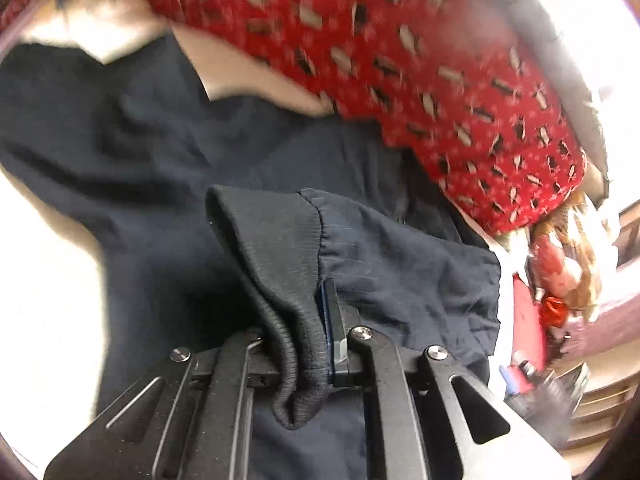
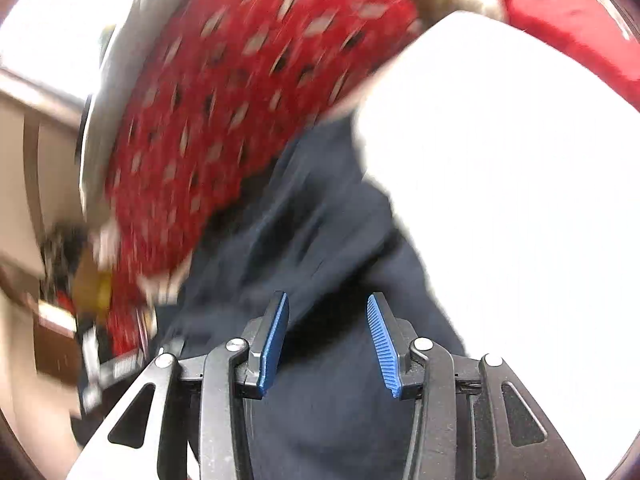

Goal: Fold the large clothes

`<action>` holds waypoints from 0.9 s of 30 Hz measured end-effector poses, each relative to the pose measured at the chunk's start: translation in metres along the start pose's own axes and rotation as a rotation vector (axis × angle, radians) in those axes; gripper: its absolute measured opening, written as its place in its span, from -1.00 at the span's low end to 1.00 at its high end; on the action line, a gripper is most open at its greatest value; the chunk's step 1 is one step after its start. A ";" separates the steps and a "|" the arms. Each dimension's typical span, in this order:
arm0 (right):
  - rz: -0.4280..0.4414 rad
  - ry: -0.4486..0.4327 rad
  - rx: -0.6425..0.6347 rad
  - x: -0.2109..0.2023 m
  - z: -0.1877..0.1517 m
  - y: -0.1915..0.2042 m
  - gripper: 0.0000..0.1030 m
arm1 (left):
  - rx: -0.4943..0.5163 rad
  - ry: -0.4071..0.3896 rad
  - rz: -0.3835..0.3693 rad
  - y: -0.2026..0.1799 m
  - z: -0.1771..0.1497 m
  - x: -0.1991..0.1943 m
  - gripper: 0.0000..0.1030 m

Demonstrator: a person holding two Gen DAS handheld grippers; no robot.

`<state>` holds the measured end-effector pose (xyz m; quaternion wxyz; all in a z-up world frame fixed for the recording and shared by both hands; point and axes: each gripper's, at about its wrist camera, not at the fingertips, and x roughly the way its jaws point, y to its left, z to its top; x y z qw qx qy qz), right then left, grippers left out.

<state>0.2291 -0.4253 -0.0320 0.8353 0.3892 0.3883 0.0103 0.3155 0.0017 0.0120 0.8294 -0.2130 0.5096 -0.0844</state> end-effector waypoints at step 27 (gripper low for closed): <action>-0.062 -0.038 -0.095 0.046 0.062 0.004 -0.06 | 0.036 0.078 -0.057 0.023 -0.020 -0.010 -0.68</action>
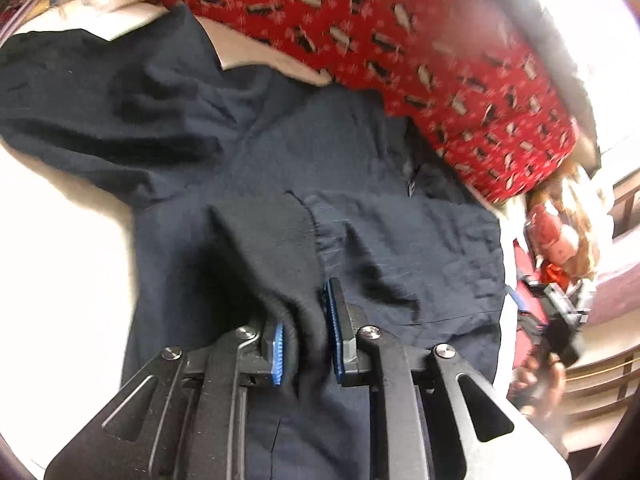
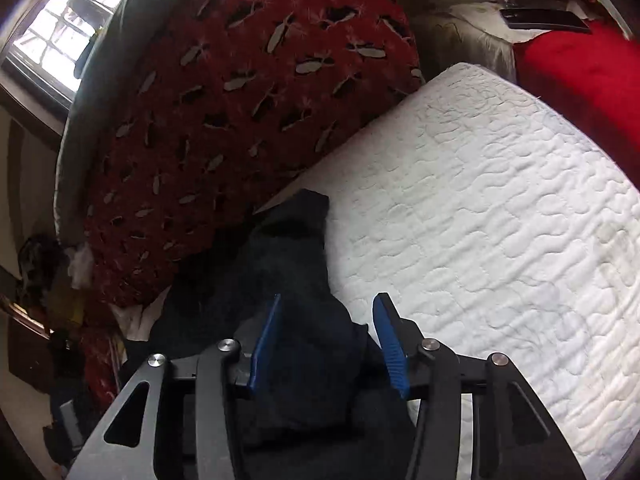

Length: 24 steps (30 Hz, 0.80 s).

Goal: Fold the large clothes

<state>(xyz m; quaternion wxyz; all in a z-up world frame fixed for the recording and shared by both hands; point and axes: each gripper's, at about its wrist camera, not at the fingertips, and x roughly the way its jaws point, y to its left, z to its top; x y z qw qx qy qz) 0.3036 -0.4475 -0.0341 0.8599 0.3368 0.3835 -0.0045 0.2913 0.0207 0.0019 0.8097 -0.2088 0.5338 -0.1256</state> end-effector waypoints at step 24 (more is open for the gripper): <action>0.224 0.437 -0.509 0.138 -0.188 0.238 -0.18 | -0.638 -0.250 0.126 0.279 0.113 -0.089 -0.48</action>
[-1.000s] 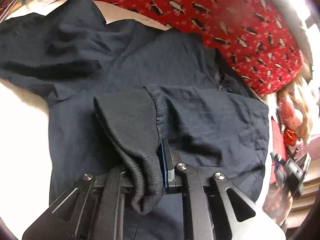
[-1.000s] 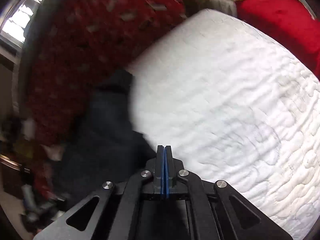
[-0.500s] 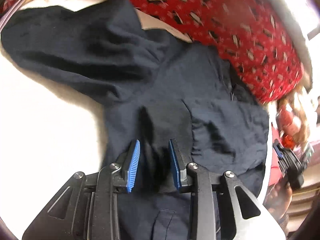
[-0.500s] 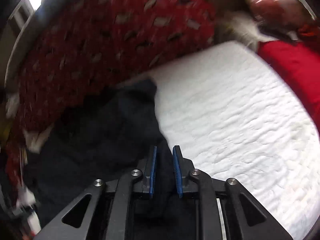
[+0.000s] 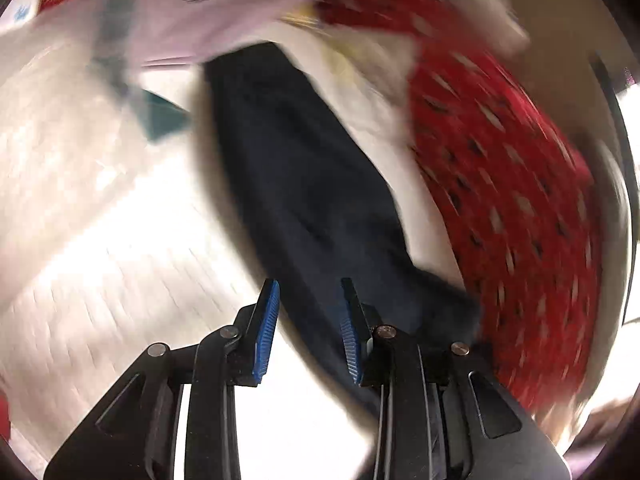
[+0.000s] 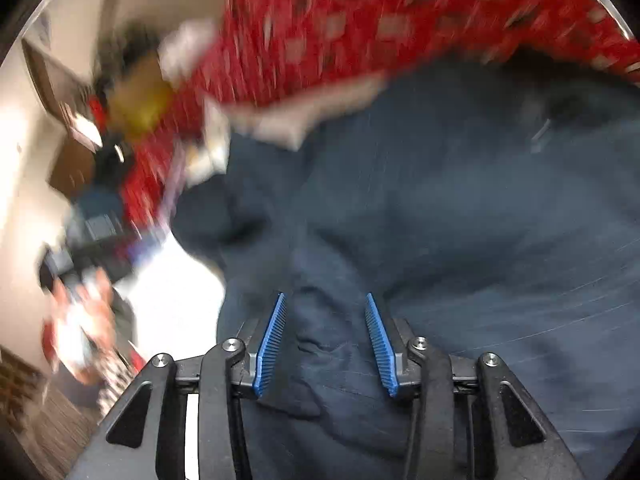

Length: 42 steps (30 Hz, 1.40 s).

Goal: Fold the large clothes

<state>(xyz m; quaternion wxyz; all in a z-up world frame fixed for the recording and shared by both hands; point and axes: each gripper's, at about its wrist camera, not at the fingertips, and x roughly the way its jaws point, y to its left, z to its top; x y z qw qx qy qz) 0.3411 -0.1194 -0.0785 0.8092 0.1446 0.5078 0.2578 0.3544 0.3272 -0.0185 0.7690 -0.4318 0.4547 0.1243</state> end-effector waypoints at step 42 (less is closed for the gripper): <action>-0.526 -0.241 0.002 -0.165 -0.071 -0.098 -0.11 | 0.740 -0.005 -0.219 -0.273 -0.236 -0.069 -0.98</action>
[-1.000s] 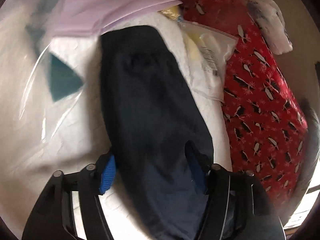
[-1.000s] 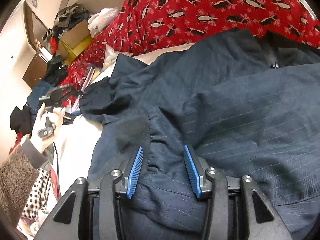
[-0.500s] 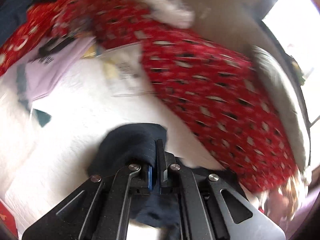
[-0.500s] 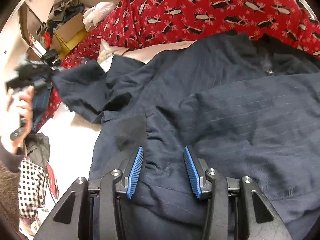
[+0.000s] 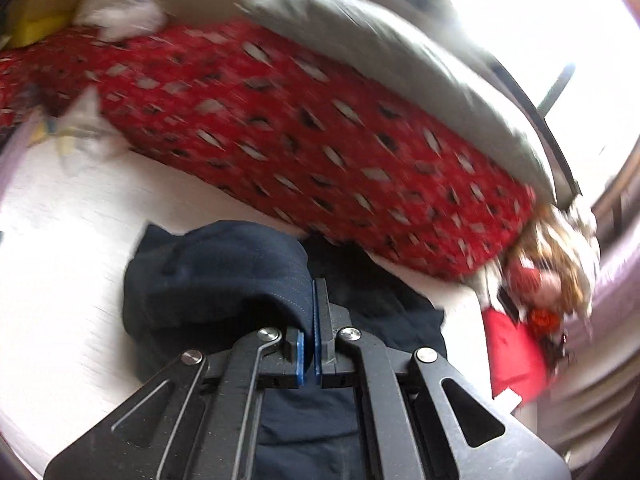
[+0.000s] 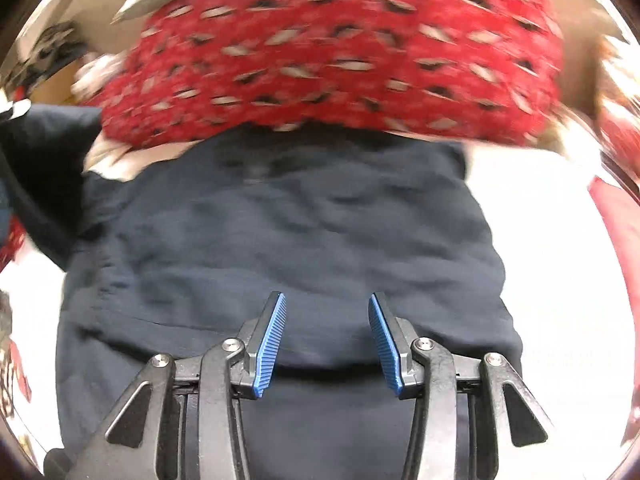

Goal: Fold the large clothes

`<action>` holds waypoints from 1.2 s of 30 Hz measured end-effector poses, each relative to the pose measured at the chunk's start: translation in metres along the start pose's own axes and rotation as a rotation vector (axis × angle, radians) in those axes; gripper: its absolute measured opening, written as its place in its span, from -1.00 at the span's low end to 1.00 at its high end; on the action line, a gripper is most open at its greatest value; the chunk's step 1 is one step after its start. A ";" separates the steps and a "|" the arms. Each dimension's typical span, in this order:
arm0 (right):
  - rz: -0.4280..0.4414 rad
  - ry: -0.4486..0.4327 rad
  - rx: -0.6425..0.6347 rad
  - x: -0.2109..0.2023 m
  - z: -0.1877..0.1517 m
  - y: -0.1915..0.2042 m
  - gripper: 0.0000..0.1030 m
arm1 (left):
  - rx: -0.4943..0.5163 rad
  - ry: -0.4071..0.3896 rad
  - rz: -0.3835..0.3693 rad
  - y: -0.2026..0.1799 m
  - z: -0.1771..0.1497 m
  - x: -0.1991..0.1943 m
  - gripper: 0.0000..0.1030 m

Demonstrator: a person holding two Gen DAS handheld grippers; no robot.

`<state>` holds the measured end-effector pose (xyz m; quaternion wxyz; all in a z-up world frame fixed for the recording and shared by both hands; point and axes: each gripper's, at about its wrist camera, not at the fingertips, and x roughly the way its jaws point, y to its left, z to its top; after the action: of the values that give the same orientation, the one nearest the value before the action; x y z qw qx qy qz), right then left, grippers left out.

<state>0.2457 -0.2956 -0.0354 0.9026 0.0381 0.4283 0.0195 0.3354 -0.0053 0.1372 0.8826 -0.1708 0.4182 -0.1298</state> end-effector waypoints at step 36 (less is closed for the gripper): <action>0.206 0.018 -0.236 0.026 0.028 0.124 -0.91 | -0.282 0.327 0.028 0.106 -0.122 0.064 -0.03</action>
<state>0.2837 -0.1715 -0.0272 0.8900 -0.0247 0.4252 0.1626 0.2885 0.0437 -0.0228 0.7721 -0.2633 0.5722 -0.0840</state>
